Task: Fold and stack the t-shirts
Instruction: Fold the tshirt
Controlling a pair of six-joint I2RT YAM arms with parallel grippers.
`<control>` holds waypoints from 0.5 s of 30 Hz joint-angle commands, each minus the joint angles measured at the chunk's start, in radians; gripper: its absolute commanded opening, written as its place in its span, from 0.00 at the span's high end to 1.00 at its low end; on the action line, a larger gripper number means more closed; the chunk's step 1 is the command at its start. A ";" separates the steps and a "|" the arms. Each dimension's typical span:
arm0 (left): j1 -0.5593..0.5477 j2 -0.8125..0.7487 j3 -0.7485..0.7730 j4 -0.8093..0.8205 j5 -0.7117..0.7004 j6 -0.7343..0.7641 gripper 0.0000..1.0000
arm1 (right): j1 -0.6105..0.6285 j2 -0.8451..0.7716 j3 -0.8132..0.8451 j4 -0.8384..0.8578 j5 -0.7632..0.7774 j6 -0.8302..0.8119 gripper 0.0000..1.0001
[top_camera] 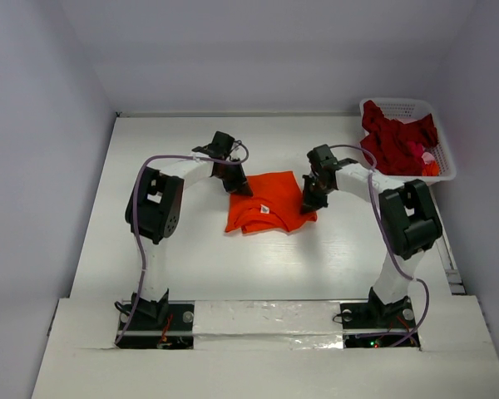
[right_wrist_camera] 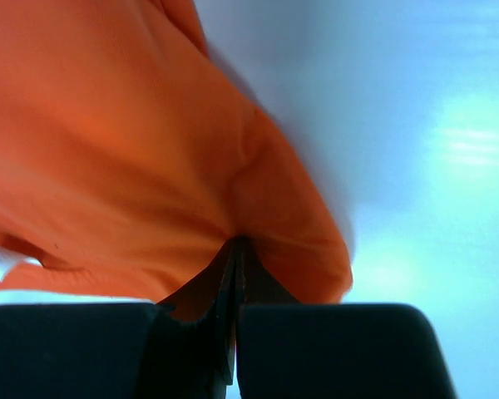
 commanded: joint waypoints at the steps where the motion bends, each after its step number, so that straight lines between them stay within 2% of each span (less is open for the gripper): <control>1: 0.006 -0.045 0.031 -0.019 0.000 0.023 1.00 | 0.006 -0.079 -0.055 0.043 0.010 0.020 1.00; 9: 0.015 -0.040 0.024 -0.011 0.001 0.019 1.00 | 0.006 -0.095 -0.024 0.018 0.018 0.022 1.00; 15: 0.024 -0.083 0.086 -0.074 -0.081 0.042 1.00 | 0.006 -0.060 0.150 -0.043 -0.010 0.019 1.00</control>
